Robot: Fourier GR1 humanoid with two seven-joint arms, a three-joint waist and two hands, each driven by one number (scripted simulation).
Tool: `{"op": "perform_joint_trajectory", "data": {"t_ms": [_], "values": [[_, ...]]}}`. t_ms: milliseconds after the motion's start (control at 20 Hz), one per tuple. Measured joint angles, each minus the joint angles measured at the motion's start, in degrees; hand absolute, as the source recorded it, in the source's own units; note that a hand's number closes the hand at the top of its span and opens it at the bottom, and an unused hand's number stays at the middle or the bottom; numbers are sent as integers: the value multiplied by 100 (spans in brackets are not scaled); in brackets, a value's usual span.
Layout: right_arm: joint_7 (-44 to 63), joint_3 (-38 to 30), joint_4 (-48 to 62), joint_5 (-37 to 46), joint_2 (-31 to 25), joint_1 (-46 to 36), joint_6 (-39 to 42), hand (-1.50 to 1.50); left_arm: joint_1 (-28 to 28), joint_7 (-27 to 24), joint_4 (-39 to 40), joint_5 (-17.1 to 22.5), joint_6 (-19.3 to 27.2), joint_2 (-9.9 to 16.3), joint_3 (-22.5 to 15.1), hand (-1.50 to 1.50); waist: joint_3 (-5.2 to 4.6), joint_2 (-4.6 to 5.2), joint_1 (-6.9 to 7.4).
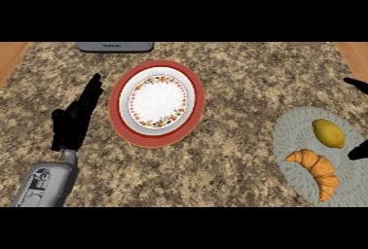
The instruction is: Pick the lemon from the placemat and place it in the plate
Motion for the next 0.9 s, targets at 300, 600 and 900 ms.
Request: {"op": "perform_joint_trajectory", "data": {"t_ms": [300,600,900], "values": [[-222,171,575,579,244,-114,180,-150,-106,94,0,-49,-83,-2,142,0,1,3,-4],[-467,250,1202,1193,628,-285,169,-150,-73,153,-56,-134,-149,-87,214,0,2,1,-4],[-975,191,2123,1712,877,-569,54,-150,16,138,-165,-199,-233,-161,275,0,3,4,4]]}}
